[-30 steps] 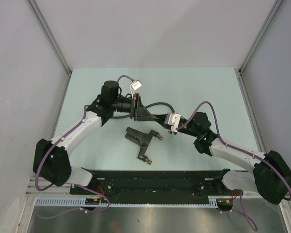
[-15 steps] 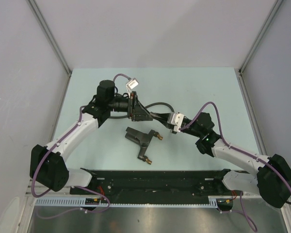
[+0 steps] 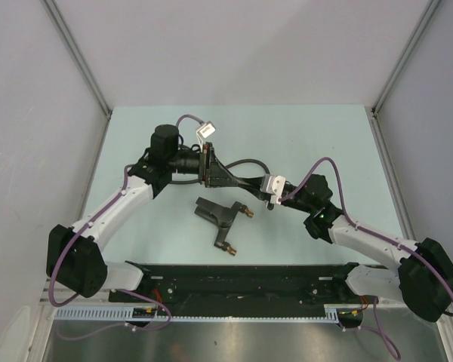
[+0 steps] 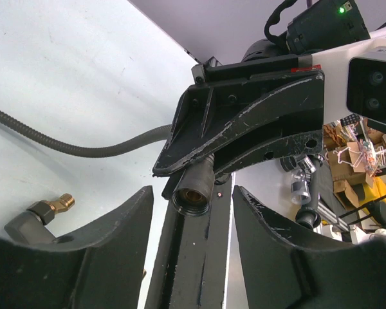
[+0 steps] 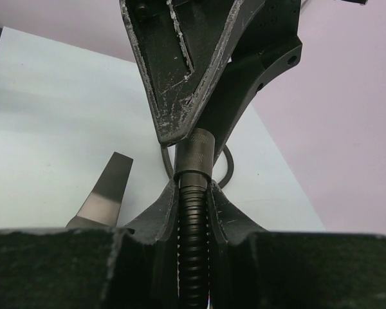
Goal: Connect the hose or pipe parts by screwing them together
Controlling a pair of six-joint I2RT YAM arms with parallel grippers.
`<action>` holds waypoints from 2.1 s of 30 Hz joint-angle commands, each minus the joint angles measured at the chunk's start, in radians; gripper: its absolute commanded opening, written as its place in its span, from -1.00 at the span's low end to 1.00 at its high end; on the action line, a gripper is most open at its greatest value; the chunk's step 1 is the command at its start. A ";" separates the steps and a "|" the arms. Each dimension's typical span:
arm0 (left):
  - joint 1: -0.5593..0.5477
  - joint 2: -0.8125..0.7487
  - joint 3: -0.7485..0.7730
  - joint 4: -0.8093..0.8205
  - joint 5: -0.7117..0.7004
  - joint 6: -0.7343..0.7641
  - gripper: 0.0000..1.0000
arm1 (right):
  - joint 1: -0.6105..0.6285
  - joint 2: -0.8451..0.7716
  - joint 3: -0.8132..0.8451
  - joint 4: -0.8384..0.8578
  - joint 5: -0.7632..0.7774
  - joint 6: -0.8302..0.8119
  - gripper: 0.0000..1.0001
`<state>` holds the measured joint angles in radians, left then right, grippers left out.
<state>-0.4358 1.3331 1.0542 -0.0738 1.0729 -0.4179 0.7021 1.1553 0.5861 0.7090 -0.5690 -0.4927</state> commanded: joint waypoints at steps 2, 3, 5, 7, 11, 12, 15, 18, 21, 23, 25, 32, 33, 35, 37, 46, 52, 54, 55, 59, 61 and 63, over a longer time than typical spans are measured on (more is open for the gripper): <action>-0.015 -0.020 0.001 0.051 0.036 -0.016 0.05 | -0.004 0.006 0.000 0.058 -0.015 0.016 -1.00; -0.018 -0.015 -0.002 0.052 0.038 -0.018 0.02 | -0.006 0.009 0.001 0.058 -0.017 0.016 -1.00; -0.023 -0.014 -0.006 0.054 0.038 -0.016 -0.02 | -0.004 0.009 0.000 0.058 -0.017 0.017 -1.00; -0.021 -0.011 -0.010 0.060 0.039 -0.019 -0.13 | -0.003 0.011 0.000 0.060 -0.015 0.022 -1.00; -0.023 -0.014 -0.005 0.071 0.041 -0.025 -0.89 | -0.006 0.009 0.000 0.046 -0.009 0.026 -1.00; -0.021 -0.014 -0.005 0.071 0.038 -0.027 -0.99 | -0.007 0.006 0.000 0.040 0.001 0.026 -1.00; -0.015 -0.023 -0.019 0.069 0.015 -0.027 -0.99 | -0.010 -0.003 -0.018 0.027 0.032 0.026 -1.00; -0.003 -0.035 -0.033 0.069 -0.010 -0.028 -1.00 | -0.029 -0.028 -0.055 0.056 0.031 0.046 -1.00; 0.000 -0.045 -0.037 0.069 -0.027 -0.035 -0.99 | -0.046 -0.046 -0.068 0.060 0.021 0.057 -1.00; 0.000 -0.035 -0.036 0.069 -0.028 -0.051 -1.00 | -0.044 -0.048 -0.066 0.060 0.029 0.060 -0.96; -0.001 -0.032 -0.042 0.121 -0.024 -0.085 -0.99 | -0.039 -0.045 -0.066 0.081 0.035 0.077 -0.64; -0.020 -0.028 -0.095 0.220 -0.014 -0.147 -1.00 | -0.026 -0.037 -0.068 0.147 0.015 0.109 0.00; -0.023 -0.028 -0.097 0.223 -0.016 -0.148 -1.00 | -0.024 -0.040 -0.068 0.152 0.015 0.112 0.03; -0.026 -0.029 -0.100 0.229 -0.014 -0.156 -0.99 | -0.026 -0.037 -0.068 0.153 0.012 0.111 0.03; -0.030 -0.031 -0.102 0.238 -0.016 -0.165 -0.99 | -0.027 -0.032 -0.066 0.165 0.001 0.114 0.03; -0.037 -0.021 -0.105 0.267 -0.013 -0.186 -1.00 | -0.016 -0.003 -0.068 0.216 -0.022 0.140 -0.17; -0.038 -0.023 -0.106 0.278 -0.008 -0.196 -0.99 | -0.012 0.009 -0.068 0.233 -0.023 0.146 -0.24; -0.038 -0.023 -0.109 0.281 -0.005 -0.194 -0.99 | -0.012 0.011 -0.068 0.241 -0.026 0.149 -0.24; -0.040 -0.022 -0.108 0.282 -0.002 -0.197 -0.99 | -0.012 0.011 -0.068 0.245 -0.029 0.155 -0.24; -0.038 -0.021 -0.111 0.289 0.002 -0.200 -0.99 | -0.010 0.012 -0.068 0.264 -0.035 0.166 -0.35; -0.040 -0.025 -0.111 0.290 0.004 -0.202 -0.99 | -0.010 0.007 -0.068 0.261 -0.032 0.166 -0.55; -0.038 -0.028 -0.112 0.293 0.005 -0.202 -1.00 | -0.010 0.001 -0.068 0.250 -0.034 0.163 -0.80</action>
<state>-0.4675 1.3331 0.9474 0.1650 1.0515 -0.6041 0.6861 1.1660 0.5201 0.9039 -0.5949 -0.3367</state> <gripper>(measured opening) 0.201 0.208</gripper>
